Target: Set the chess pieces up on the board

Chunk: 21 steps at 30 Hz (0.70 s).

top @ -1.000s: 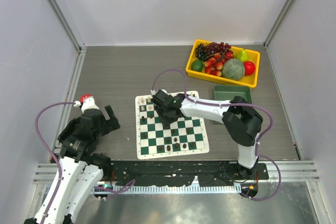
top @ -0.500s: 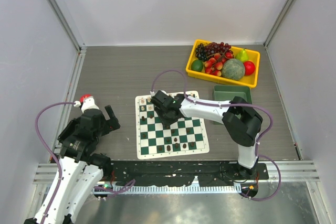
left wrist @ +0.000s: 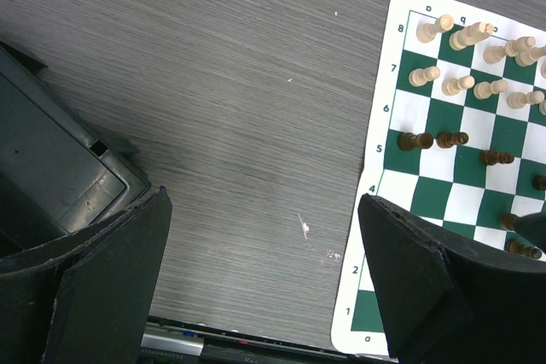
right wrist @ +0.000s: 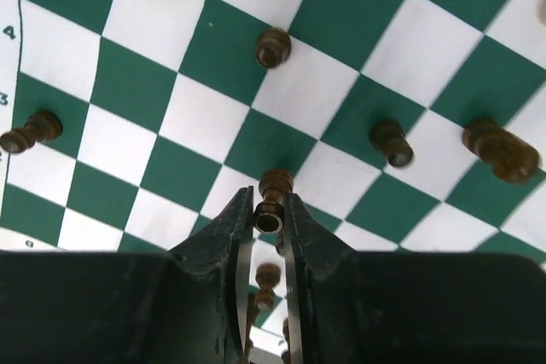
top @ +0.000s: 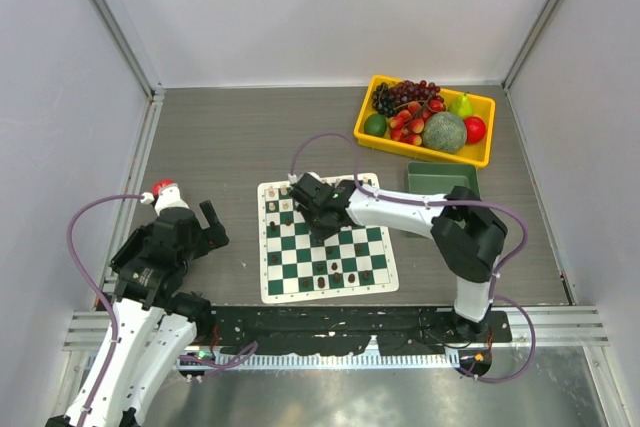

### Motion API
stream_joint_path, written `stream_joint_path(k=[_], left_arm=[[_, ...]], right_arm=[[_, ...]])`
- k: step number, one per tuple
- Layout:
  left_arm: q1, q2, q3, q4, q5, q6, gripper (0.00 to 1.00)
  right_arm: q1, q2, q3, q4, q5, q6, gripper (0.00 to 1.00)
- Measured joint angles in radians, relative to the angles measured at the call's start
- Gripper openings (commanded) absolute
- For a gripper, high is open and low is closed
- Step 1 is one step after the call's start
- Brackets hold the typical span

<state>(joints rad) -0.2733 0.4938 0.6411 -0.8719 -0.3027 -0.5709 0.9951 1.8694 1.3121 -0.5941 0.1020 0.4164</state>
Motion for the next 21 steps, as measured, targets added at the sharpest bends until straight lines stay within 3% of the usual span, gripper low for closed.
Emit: stream_joint_path(k=[4, 13, 21], left_arm=[[0.000, 0.000, 0.000, 0.000, 0.000, 0.000, 0.99], [0.000, 0.000, 0.000, 0.000, -0.001, 0.000, 0.99], [0.000, 0.000, 0.000, 0.000, 0.000, 0.000, 0.99]], right_arm=[[0.001, -0.126, -0.069, 0.006, 0.043, 0.013, 0.18], [-0.005, -0.654, -0.366, 0.013, 0.177, 0.141, 0.19], [-0.009, -0.703, -0.634, -0.036, 0.138, 0.257, 0.19]])
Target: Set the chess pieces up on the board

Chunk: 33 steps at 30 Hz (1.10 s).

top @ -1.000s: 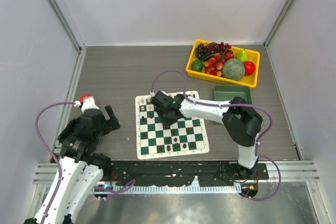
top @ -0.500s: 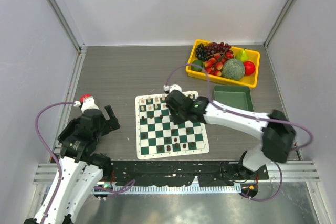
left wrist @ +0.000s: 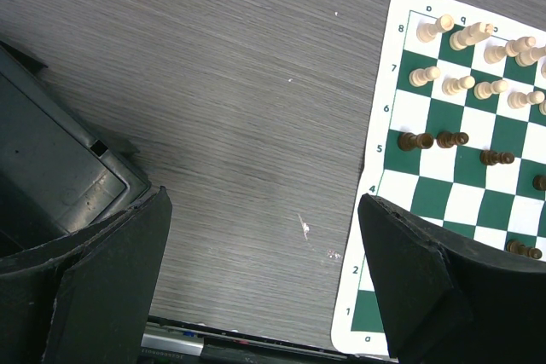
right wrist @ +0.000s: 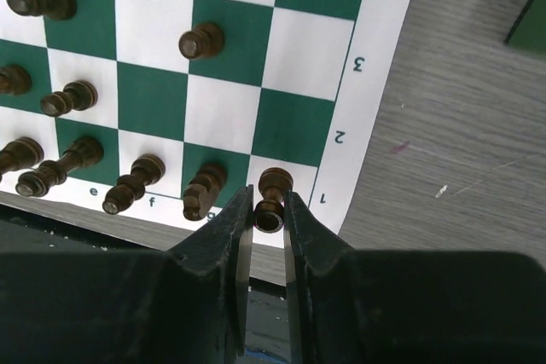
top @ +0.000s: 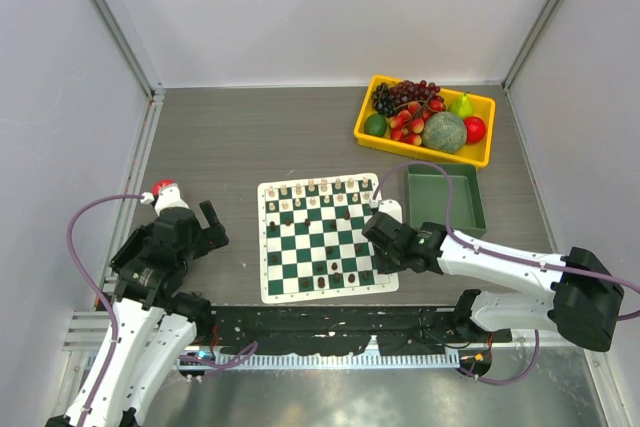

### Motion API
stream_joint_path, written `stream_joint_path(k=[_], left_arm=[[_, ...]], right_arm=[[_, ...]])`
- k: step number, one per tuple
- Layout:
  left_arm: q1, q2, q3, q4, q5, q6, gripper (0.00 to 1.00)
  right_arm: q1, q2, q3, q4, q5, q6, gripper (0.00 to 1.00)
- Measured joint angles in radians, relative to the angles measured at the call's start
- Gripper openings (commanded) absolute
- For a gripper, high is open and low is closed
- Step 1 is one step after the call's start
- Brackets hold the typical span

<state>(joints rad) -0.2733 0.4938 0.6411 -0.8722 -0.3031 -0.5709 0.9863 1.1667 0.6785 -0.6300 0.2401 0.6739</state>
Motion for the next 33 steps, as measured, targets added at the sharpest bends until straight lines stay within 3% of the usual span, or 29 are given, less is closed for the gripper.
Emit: stream_joint_path(k=[23, 27, 33], left_arm=[[0.000, 0.002, 0.000, 0.000, 0.000, 0.000, 0.99], [0.000, 0.002, 0.000, 0.000, 0.000, 0.000, 0.99], [0.000, 0.002, 0.000, 0.000, 0.000, 0.000, 0.99]], right_arm=[[0.001, 0.007, -0.040, 0.000, -0.052, 0.029, 0.19], [0.001, 0.009, -0.053, 0.002, -0.051, 0.033, 0.24], [0.001, 0.025, -0.057, 0.018, -0.051, 0.037, 0.43]])
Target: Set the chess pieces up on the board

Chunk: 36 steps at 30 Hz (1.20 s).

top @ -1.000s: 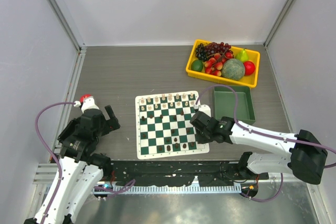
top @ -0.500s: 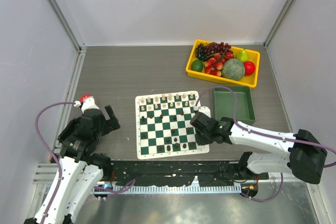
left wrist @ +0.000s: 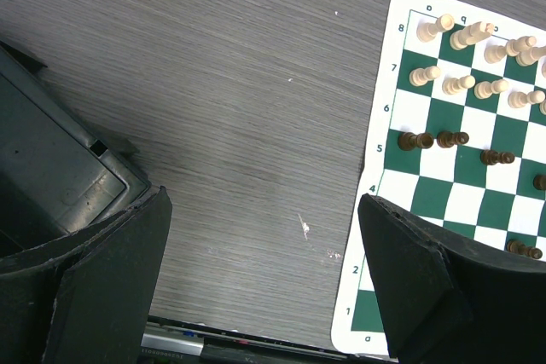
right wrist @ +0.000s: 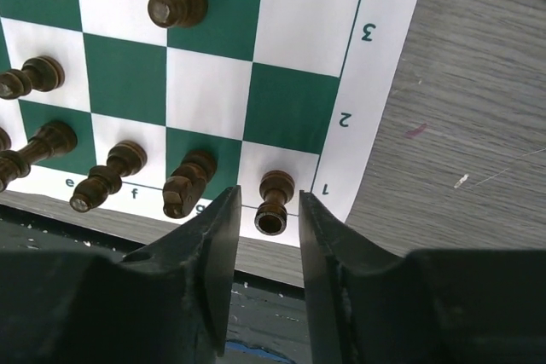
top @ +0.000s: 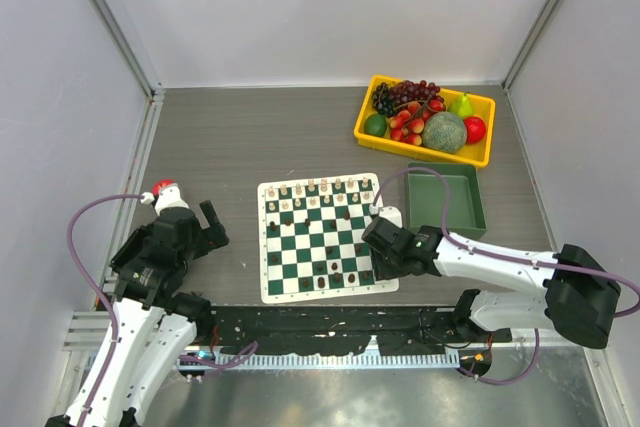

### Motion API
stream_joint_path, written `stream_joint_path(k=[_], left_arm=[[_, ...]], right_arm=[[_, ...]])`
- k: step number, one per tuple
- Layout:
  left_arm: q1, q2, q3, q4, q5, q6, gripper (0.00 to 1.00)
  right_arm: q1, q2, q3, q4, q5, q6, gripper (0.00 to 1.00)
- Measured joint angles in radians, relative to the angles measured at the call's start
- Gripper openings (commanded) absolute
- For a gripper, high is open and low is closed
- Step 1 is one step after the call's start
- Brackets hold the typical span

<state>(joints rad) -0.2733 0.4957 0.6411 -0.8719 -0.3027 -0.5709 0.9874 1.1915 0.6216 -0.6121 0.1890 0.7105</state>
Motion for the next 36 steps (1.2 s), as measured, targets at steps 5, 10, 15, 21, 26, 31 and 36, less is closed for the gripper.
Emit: stream_joint_path(k=[5, 10, 15, 21, 26, 31, 36], left_arm=[[0.000, 0.000, 0.000, 0.000, 0.000, 0.000, 0.99], [0.000, 0.000, 0.000, 0.000, 0.004, 0.000, 0.99], [0.000, 0.000, 0.000, 0.000, 0.008, 0.001, 0.99], [0.000, -0.009, 0.000, 0.000, 0.011, 0.002, 0.99], [0.000, -0.014, 0.000, 0.002, 0.013, 0.002, 0.99], [0.000, -0.014, 0.000, 0.002, 0.016, 0.002, 0.99], [0.000, -0.015, 0.000, 0.003, 0.016, 0.003, 0.99]], right_arm=[[0.000, -0.014, 0.015, -0.030, 0.022, -0.005, 0.49], [0.000, -0.035, 0.135, -0.071, 0.095, -0.064, 0.51], [-0.006, 0.045, 0.294, -0.062, 0.156, -0.139, 0.51], [-0.066, 0.247, 0.392, -0.005, 0.146, -0.204, 0.51], [-0.103, 0.375, 0.452, 0.029, 0.122, -0.233, 0.51], [-0.126, 0.438, 0.494, 0.063, 0.102, -0.259, 0.48], [-0.153, 0.478, 0.501, 0.099, 0.063, -0.275, 0.45]])
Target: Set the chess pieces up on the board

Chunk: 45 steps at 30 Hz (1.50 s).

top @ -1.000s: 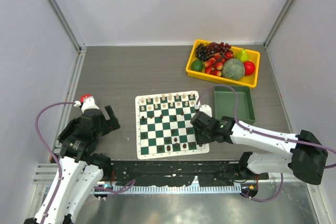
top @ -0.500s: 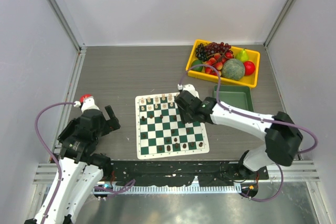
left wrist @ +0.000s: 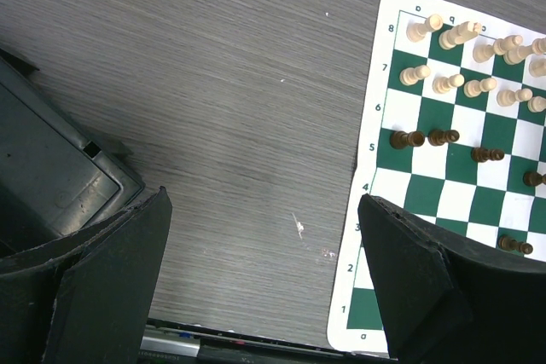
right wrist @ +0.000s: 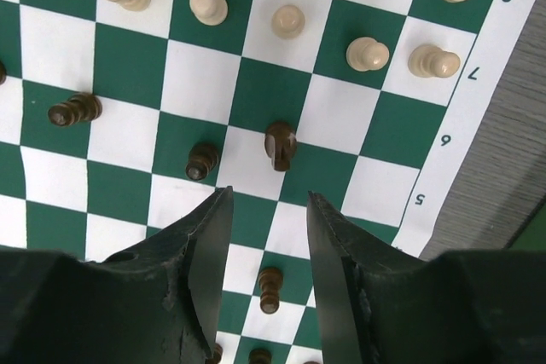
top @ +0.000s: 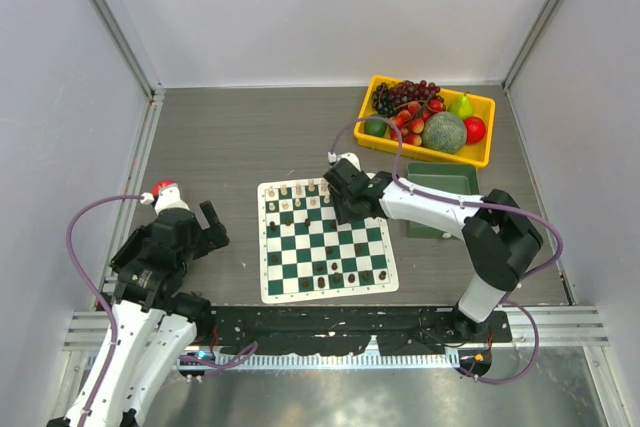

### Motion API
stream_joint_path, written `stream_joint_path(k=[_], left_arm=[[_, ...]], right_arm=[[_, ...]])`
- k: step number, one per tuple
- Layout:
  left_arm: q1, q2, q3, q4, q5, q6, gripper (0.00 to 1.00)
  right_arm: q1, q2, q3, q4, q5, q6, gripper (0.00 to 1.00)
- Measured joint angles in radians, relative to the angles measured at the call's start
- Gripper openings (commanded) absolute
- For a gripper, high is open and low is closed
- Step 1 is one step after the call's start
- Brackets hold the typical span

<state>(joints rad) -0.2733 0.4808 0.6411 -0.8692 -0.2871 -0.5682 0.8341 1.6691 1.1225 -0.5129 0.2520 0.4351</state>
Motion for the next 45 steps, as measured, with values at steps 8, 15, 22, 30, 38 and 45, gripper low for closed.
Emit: stream_joint_path(k=[8, 15, 22, 30, 38, 45], left_arm=[[0.000, 0.000, 0.000, 0.002, 0.000, 0.000, 0.99], [0.000, 0.000, 0.000, 0.002, 0.000, 0.000, 0.99], [0.000, 0.000, 0.000, 0.003, 0.000, 0.000, 0.99], [0.000, 0.000, 0.000, 0.003, 0.000, 0.000, 0.99], [0.000, 0.000, 0.000, 0.003, 0.000, 0.000, 0.99], [0.000, 0.000, 0.000, 0.003, 0.000, 0.000, 0.99]], right_arm=[[-0.024, 0.039, 0.001, 0.021, -0.027, -0.017, 0.41], [-0.039, 0.044, 0.004, 0.039, -0.043, -0.025, 0.35], [-0.051, 0.065, 0.024, 0.050, -0.053, -0.041, 0.34], [-0.062, 0.098, 0.037, 0.057, -0.053, -0.046, 0.27], [-0.064, 0.116, 0.047, 0.057, -0.058, -0.057, 0.06], [-0.057, 0.050, 0.047, 0.010, -0.051, -0.065, 0.06]])
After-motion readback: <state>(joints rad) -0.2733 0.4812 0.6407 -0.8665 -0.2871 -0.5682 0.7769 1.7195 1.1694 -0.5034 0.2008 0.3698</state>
